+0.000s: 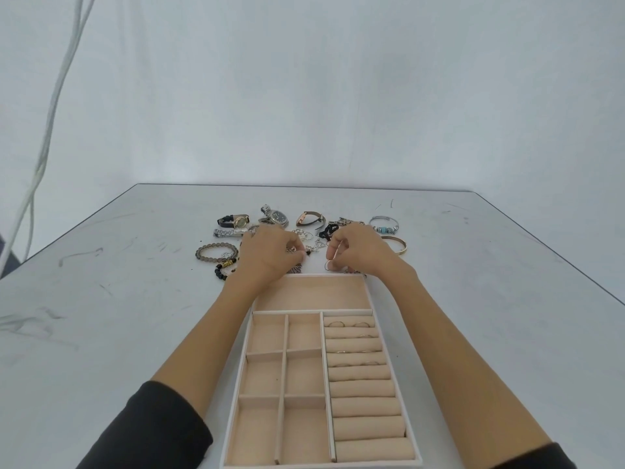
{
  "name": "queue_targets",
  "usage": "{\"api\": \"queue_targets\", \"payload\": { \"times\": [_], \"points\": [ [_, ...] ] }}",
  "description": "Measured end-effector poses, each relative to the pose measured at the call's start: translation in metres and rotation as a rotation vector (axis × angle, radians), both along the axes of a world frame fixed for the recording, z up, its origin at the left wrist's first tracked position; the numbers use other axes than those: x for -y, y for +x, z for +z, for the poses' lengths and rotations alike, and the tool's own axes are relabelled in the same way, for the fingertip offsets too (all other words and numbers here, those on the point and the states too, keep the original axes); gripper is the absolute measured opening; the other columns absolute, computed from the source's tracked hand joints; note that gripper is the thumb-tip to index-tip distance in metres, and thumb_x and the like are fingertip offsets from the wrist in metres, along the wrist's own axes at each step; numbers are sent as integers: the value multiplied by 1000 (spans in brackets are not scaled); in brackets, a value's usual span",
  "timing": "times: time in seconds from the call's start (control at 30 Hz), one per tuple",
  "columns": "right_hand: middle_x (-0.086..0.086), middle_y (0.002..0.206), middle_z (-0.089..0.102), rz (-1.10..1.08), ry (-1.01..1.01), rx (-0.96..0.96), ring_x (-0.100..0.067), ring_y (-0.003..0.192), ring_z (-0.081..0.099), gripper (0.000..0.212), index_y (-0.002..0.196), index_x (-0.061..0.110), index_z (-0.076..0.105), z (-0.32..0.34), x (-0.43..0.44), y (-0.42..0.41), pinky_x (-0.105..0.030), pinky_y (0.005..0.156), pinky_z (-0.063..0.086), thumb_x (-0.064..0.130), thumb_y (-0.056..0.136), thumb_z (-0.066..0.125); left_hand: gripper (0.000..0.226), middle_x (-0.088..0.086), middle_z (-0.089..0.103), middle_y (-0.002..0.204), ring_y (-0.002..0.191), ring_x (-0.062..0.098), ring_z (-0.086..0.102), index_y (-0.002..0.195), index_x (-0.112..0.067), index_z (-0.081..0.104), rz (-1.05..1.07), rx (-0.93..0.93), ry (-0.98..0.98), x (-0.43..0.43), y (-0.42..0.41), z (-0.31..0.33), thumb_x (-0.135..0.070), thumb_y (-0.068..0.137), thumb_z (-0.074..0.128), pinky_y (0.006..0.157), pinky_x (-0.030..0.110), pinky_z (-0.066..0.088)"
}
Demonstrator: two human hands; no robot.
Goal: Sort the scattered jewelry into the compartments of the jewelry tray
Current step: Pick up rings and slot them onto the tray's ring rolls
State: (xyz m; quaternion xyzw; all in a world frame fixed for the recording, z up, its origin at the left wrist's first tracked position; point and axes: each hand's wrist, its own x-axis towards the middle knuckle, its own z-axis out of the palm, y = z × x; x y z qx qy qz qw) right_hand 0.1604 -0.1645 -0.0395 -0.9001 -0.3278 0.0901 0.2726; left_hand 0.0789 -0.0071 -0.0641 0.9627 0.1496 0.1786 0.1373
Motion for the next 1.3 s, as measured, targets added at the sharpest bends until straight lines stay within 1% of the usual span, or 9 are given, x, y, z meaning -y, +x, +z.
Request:
{"api": "queue_targets", "payload": {
  "times": [0.23,0.4,0.57,0.7,0.8,0.9,1.0,1.2,1.3],
  "points": [
    [7,71,63,10,-1,1,-14,62,60,18,71,23,64,0,1,0,-38,76,55,11,72,78,14,-3,61,107,117,23,47,92,-35,70,32,-52,56,3,3,3,-42,82,63,101,44,30],
    [7,71,63,6,-4,5,-15,64,61,18,71,23,64,0,1,-1,-40,77,57,12,72,78,15,-3,59,115,120,21,45,93,-35,70,6,-55,99,4,5,3,-43,82,63,101,43,29],
    [6,71,63,6,-1,6,-17,69,62,17,71,22,64,-1,1,-1,-42,79,57,11,72,78,15,1,57,119,123,23,42,94,-31,70,-16,-87,53,5,7,1,-37,85,60,104,43,27],
    [6,71,63,8,-5,7,-19,73,65,15,73,20,66,-1,1,-1,-42,80,57,11,71,78,22,2,57,121,124,24,42,99,-27,69,-40,-56,34,2,5,1,-40,89,55,104,44,27],
    [6,72,64,7,-7,5,-20,78,67,15,74,20,67,-1,1,-2,-43,80,57,11,71,78,18,1,56,119,122,22,42,94,-35,69,-64,-53,8,-1,3,2,-48,82,63,104,44,29],
    [4,75,65,8,-8,1,-21,83,68,17,71,22,65,0,1,-2,-45,81,57,10,71,78,16,3,54,126,126,24,41,88,-40,68,-81,-92,0,-1,2,2,-51,76,68,106,46,27],
    [4,75,64,10,-5,3,-22,85,68,19,69,23,64,0,1,-2,-45,82,56,10,71,78,16,4,53,131,129,25,39,88,-37,69,-73,-99,7,0,4,3,-49,77,69,108,48,26],
    [6,74,61,15,-15,17,-22,87,67,18,69,24,63,-1,0,-2,-44,82,56,12,72,77,23,5,51,128,131,26,34,99,-30,70,-78,-195,46,3,7,4,-47,84,64,108,47,24],
    [7,73,61,16,-13,24,-22,86,67,19,69,24,63,-2,0,-2,-44,82,56,12,71,77,24,4,51,128,132,25,33,100,-28,68,-83,-184,21,2,8,3,-46,85,63,108,45,22]
  ]
}}
